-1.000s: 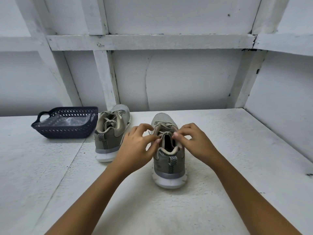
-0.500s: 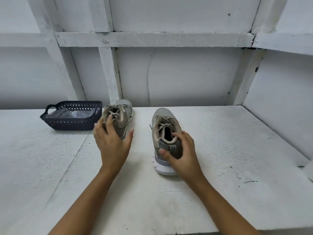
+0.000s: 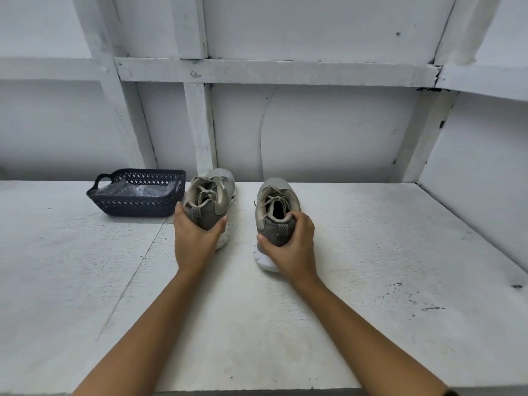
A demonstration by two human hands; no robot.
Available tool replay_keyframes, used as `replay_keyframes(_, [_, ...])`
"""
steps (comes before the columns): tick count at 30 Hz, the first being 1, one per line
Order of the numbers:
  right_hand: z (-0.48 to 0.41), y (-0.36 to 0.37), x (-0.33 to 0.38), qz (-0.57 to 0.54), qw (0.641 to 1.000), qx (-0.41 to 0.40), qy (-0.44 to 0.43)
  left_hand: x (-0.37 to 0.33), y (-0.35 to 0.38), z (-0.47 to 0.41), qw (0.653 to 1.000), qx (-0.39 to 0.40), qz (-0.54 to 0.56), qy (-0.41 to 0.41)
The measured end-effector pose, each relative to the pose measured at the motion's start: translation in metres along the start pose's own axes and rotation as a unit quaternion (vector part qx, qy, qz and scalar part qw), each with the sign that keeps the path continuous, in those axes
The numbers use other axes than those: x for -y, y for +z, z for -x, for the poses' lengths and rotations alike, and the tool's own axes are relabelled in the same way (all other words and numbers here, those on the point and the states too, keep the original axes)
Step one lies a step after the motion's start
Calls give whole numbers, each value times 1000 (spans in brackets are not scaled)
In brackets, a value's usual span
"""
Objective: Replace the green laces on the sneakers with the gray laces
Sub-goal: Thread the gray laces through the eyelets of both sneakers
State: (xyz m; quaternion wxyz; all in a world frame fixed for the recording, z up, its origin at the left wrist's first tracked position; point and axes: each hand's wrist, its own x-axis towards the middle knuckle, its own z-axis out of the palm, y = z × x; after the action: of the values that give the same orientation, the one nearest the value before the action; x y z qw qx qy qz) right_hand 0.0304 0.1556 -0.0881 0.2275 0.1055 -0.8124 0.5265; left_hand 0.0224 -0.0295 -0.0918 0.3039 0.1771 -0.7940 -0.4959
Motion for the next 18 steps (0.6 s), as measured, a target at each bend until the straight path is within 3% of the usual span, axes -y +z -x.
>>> replay_keyframes(7, [-24, 40, 2, 2, 1000, 9, 10, 2, -12, -9, 997, 58, 43, -1])
replay_keyframes(13, [-23, 50, -1, -20, 987, 43, 152, 2, -14, -7, 997, 63, 47, -13])
replay_keyframes(18, [-21, 58, -9, -7, 984, 25, 174, -1, -10, -2, 998, 47, 20, -48])
